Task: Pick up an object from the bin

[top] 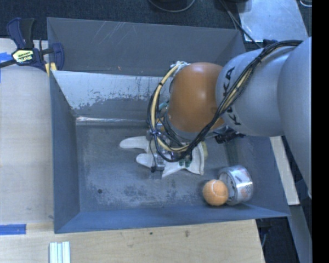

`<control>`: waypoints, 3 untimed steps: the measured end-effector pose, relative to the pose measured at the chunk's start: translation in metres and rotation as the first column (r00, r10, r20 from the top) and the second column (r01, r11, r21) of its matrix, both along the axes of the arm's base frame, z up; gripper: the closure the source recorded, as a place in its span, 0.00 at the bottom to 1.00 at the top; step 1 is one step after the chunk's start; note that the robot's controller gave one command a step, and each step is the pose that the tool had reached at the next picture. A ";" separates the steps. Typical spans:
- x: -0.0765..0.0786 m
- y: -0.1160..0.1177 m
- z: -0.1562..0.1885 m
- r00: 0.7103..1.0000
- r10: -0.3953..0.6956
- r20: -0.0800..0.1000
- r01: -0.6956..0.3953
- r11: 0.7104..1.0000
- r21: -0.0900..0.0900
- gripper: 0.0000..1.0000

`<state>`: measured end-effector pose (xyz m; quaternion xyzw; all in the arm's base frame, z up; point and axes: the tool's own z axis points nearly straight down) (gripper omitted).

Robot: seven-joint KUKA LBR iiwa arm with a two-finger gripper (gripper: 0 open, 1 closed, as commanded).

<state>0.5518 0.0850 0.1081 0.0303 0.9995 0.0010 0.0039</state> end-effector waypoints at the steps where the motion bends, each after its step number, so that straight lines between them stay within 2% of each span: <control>1: 0.000 -0.039 -0.034 0.994 -0.113 0.006 0.113 0.994 0.003 1.00; 2: 0.000 -0.039 -0.034 0.994 -0.114 0.006 0.114 0.994 0.003 1.00; 3: 0.005 -0.054 0.077 0.992 -0.126 0.008 0.126 0.992 0.004 1.00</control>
Offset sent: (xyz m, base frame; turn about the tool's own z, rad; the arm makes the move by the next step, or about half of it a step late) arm 0.0000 0.0000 0.0000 0.0000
